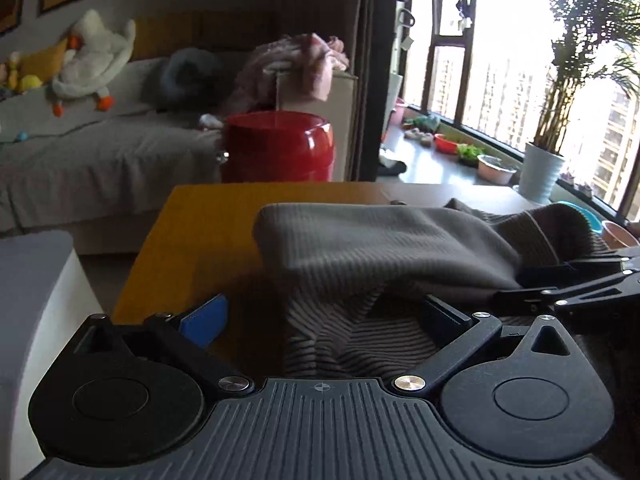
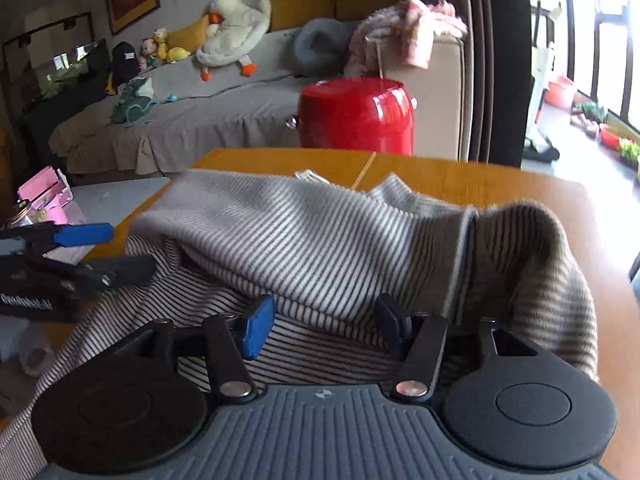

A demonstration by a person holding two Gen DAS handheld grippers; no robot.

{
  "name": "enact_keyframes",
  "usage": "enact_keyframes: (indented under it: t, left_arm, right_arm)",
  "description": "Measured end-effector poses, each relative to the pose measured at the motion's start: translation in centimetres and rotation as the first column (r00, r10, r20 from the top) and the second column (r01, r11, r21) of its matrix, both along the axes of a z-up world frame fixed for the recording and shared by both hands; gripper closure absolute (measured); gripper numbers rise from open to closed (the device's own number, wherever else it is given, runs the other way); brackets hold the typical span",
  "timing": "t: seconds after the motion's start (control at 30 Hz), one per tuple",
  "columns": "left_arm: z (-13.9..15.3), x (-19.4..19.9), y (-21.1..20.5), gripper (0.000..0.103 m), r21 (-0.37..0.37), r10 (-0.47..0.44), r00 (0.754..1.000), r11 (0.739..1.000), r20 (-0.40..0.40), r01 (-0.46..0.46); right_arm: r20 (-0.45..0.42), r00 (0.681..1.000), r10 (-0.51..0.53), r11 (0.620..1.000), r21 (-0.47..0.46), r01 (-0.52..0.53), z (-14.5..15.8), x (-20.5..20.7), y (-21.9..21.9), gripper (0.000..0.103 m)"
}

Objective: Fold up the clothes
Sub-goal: 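Lay the sleeve across the shirt body and open the right gripper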

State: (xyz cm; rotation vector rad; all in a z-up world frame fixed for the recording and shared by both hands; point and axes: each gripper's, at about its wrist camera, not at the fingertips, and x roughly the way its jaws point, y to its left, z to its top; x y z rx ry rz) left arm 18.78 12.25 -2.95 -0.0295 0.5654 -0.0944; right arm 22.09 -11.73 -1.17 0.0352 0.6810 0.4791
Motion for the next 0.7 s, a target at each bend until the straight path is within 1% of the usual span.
enact_keyframes:
  t: [0.03, 0.1, 0.13, 0.17, 0.2, 0.27, 0.33, 0.43, 0.47, 0.53, 0.6, 0.7]
  left_arm:
    - [0.1, -0.2, 0.8, 0.0, -0.002, 0.023, 1.0, 1.0, 0.004, -0.023]
    - [0.5, -0.3, 2.1, 0.0, -0.056, 0.015, 1.0, 0.998, -0.002, -0.015]
    - [0.7, -0.3, 2.6, 0.0, -0.078, 0.004, 1.0, 0.997, -0.007, -0.004]
    - [0.7, -0.2, 2.4, 0.0, -0.085, -0.027, 1.0, 0.996, -0.014, 0.026]
    - [0.7, -0.1, 1.9, 0.0, -0.074, -0.054, 0.998, 0.996, -0.013, 0.053]
    - [0.2, 0.2, 0.2, 0.0, -0.023, -0.111, 0.994, 0.994, -0.016, 0.111]
    - [-0.4, 1.0, -1.4, 0.0, 0.033, -0.151, 0.988, 0.988, -0.043, 0.153]
    - [-1.3, 2.3, -3.0, 0.0, 0.126, -0.139, 0.986, 0.981, -0.094, 0.15]
    - [-1.5, 2.7, -2.9, 0.0, 0.129, -0.121, 0.987, 0.983, -0.105, 0.134]
    - [-1.6, 3.0, -1.9, 0.0, 0.11, -0.059, 0.993, 0.991, -0.097, 0.07]
    - [-1.7, 3.1, -0.6, 0.0, 0.105, 0.022, 0.997, 0.994, -0.079, -0.014]
    - [-1.3, 3.1, 2.7, 0.0, 0.009, 0.112, 0.991, 0.994, -0.074, -0.111]
  right_arm:
    - [-0.01, 1.0, -0.008, 1.0, 0.03, 0.009, 0.0, 0.1, -0.6, 0.046]
    - [-0.029, 0.999, -0.023, 0.996, 0.08, 0.025, -0.1, 0.3, -1.5, 0.046]
    - [-0.035, 0.999, -0.023, 0.995, 0.096, 0.027, -0.2, 0.4, -1.8, 0.046]
    - [-0.034, 0.999, -0.024, 0.995, 0.093, 0.027, -0.2, 0.4, -1.7, 0.046]
    - [-0.031, 0.999, -0.024, 0.996, 0.084, 0.027, -0.2, 0.4, -1.6, 0.046]
    - [-0.021, 1.0, -0.021, 0.998, 0.059, 0.022, -0.2, 0.3, -1.1, 0.044]
    - [-0.017, 1.0, -0.017, 0.999, 0.048, 0.018, -0.2, 0.3, -1.0, 0.042]
    - [-0.018, 1.0, -0.013, 0.999, 0.045, 0.014, -0.2, 0.4, -0.9, 0.041]
    - [-0.017, 1.0, -0.012, 0.999, 0.04, 0.013, -0.2, 0.4, -0.8, 0.04]
    - [-0.014, 1.0, -0.009, 1.0, 0.027, 0.01, -0.2, 0.3, -0.6, 0.038]
    - [-0.009, 1.0, -0.006, 1.0, 0.012, 0.006, -0.2, 0.0, -0.3, 0.036]
    - [-0.005, 1.0, -0.002, 1.0, 0.001, 0.002, -0.2, -0.1, -0.1, 0.036]
